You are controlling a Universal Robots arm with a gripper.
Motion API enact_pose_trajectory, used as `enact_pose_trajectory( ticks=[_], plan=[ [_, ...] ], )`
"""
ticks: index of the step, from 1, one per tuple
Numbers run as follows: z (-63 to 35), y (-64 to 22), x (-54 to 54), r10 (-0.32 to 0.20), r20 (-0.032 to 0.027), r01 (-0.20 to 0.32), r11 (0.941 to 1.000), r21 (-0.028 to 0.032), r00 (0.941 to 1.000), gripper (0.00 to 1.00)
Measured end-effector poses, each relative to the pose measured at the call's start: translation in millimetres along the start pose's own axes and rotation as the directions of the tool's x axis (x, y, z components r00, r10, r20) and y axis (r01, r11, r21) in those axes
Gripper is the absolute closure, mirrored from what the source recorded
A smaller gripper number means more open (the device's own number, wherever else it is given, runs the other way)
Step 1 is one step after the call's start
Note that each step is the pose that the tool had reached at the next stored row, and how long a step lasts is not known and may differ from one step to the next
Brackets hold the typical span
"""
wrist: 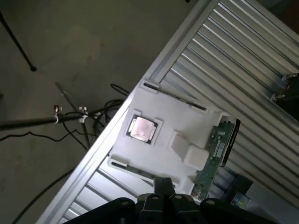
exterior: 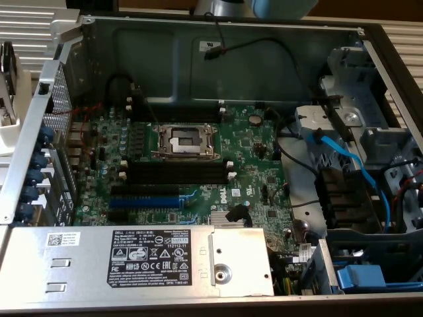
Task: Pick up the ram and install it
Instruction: 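Pick up the ram and move it above insertion slot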
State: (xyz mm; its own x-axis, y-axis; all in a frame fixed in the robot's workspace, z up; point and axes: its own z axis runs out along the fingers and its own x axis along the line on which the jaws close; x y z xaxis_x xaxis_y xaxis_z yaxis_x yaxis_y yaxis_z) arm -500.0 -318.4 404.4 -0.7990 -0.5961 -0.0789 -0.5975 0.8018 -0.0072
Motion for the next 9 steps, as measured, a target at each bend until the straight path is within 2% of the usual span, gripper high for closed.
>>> enact_pose_trajectory(
  ticks=[5, 9],
  plan=[
    [0.0, 0.0, 0.0, -0.091, 0.001, 0.091, 0.9958, -0.0072, 0.9958, 0.9],
    [0.1, 0.0, 0.0, -0.163, 0.0024, 0.163, 0.9865, -0.0128, 0.9866, 0.9]
  ],
)
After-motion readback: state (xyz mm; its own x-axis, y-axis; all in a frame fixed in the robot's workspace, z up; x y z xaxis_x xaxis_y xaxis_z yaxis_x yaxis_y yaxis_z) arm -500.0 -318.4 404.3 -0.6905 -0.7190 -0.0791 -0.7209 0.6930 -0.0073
